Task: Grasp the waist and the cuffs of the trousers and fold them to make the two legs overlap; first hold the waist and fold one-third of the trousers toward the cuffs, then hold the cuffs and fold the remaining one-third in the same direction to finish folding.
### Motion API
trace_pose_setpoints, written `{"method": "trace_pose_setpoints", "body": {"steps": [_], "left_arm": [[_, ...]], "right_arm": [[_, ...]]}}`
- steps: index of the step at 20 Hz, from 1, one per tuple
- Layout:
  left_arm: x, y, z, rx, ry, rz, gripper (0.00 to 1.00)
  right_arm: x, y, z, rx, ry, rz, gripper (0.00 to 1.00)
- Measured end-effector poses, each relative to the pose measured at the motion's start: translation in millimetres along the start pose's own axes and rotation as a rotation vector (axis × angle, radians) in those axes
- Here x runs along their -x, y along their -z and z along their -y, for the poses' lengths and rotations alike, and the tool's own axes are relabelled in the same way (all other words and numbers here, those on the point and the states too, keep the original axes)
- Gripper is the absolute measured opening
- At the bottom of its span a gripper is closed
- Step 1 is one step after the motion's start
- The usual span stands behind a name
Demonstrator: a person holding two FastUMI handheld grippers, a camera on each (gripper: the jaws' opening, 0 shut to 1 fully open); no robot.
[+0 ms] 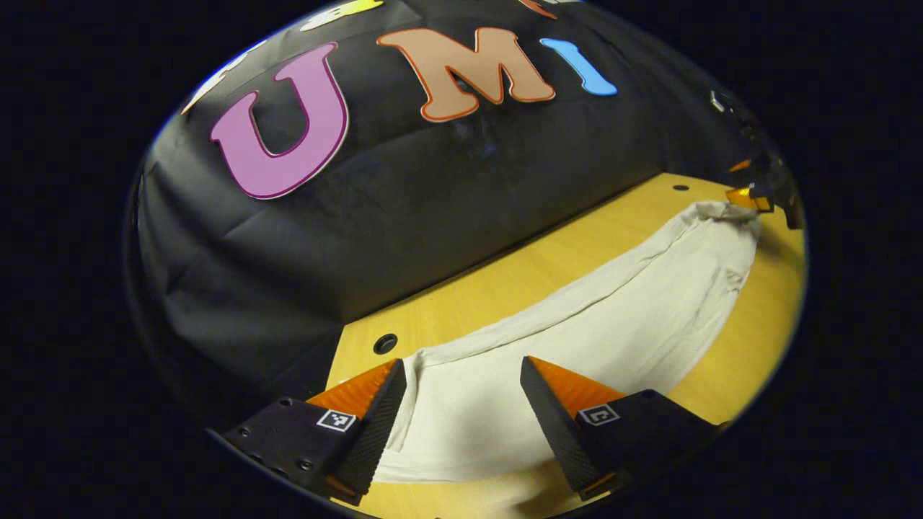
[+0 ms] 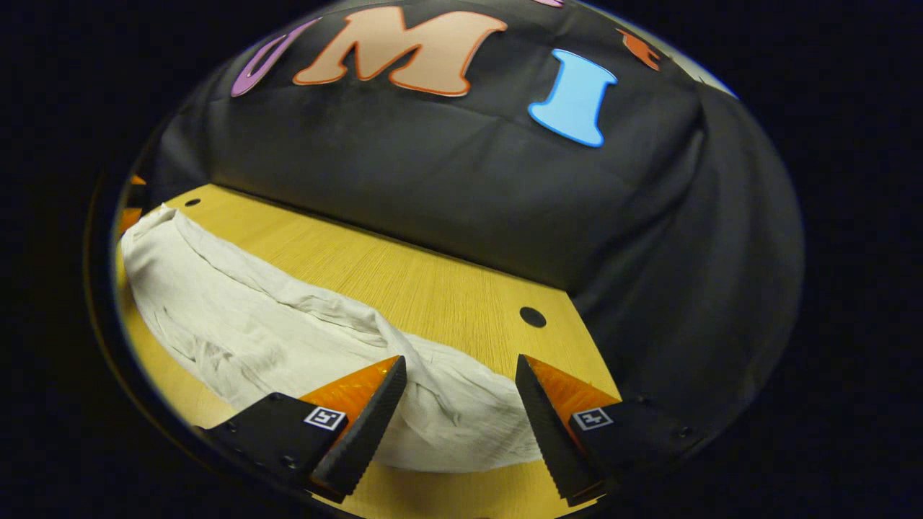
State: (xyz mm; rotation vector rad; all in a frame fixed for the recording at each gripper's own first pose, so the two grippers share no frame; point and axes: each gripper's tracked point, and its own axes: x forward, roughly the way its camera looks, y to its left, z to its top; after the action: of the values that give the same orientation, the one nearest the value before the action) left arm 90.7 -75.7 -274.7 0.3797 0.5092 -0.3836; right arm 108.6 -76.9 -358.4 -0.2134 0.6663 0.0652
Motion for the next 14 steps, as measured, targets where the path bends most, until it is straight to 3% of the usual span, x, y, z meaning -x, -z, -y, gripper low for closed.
{"method": "trace_pose_setpoints", "body": {"steps": [3, 9, 14], "left_arm": [[20, -19, 25, 0.030, 0.049, 0.043, 0.96], [37, -37, 53, -0.007, 0.066, 0.058, 0.96], [48, -35, 65, 0.000, 0.064, 0.040, 0.96]], "right_arm": [[0, 12, 21, -0.154, -0.002, -0.015, 0.98], [-19, 63, 43, -0.420, 0.016, -0.153, 0.99], [-30, 84, 48, -0.429, 0.017, -0.224, 0.99]]}}
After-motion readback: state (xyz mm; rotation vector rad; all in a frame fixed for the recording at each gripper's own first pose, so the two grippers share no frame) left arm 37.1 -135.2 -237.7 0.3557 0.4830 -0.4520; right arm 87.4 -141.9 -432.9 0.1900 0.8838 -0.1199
